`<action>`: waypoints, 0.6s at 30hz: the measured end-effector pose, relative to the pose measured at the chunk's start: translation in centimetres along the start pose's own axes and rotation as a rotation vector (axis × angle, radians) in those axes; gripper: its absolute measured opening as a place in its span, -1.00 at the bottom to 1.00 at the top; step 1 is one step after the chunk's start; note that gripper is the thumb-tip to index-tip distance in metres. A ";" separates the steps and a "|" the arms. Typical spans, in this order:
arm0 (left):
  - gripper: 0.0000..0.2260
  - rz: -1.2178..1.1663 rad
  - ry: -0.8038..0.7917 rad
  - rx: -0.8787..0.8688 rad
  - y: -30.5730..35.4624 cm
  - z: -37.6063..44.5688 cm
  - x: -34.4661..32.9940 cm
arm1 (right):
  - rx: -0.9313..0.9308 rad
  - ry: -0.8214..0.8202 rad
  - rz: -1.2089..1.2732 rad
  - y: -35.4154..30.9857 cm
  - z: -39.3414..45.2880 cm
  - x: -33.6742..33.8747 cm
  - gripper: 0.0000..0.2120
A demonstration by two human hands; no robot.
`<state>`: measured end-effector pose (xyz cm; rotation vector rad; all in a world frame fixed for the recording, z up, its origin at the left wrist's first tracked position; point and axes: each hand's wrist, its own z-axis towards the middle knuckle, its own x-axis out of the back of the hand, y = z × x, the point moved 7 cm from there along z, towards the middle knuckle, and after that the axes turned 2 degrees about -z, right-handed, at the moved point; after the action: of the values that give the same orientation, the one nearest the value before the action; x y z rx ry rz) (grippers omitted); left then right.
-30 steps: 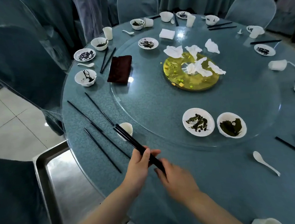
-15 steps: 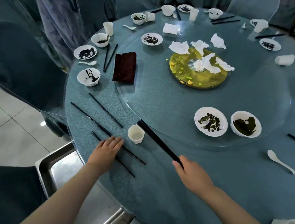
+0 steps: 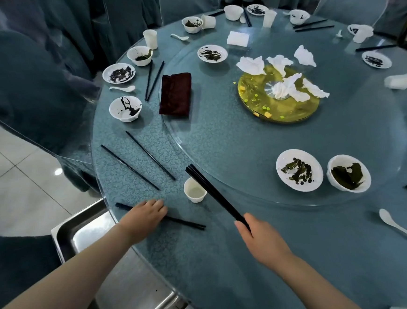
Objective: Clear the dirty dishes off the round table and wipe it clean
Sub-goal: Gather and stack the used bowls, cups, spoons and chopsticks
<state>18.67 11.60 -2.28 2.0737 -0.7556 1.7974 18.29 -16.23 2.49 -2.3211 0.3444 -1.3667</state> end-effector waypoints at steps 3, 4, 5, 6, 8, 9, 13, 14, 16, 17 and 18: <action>-0.72 -0.047 0.050 0.020 -1.0 -1.3 0.2 | 0.003 0.002 0.012 -0.3 0.4 0.0 -0.66; -0.70 -0.059 0.069 0.032 -1.6 -1.7 0.3 | 0.003 0.003 0.019 -0.4 0.5 0.0 -0.66; -0.71 -0.063 0.079 0.046 -2.3 -2.1 0.2 | 0.001 0.004 0.025 -0.5 0.6 0.0 -0.66; -0.72 -0.070 0.079 0.060 -3.0 -2.4 0.3 | 0.000 0.006 0.033 -0.6 0.8 0.0 -0.66; -0.67 -0.101 0.070 0.076 -4.6 -2.6 0.5 | -0.005 0.011 0.051 -0.8 1.1 0.2 -0.65; -0.63 -0.103 0.060 0.075 -5.5 -2.5 0.5 | -0.005 0.015 0.052 -0.8 1.2 0.3 -0.65; -0.58 0.020 -0.072 0.048 -8.3 -0.4 0.5 | -0.028 0.023 0.070 -1.0 1.7 0.5 -0.65; -0.53 0.063 -0.110 0.051 -8.9 0.5 0.4 | -0.036 0.024 0.079 -1.0 1.8 0.6 -0.65; -0.45 0.088 -0.153 0.081 -10.0 2.4 0.3 | -0.052 0.019 0.084 -1.0 2.0 0.7 -0.64; -0.40 0.076 -0.153 0.097 -10.6 3.3 0.2 | -0.059 0.019 0.085 -0.9 2.0 0.8 -0.64; -0.35 0.071 -0.154 0.109 -11.0 3.9 0.1 | -0.063 0.022 0.087 -0.9 2.0 0.9 -0.64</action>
<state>28.12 18.48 -1.57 2.3047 -0.7972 1.7675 20.47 -15.32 2.72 -2.3142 0.4966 -1.3581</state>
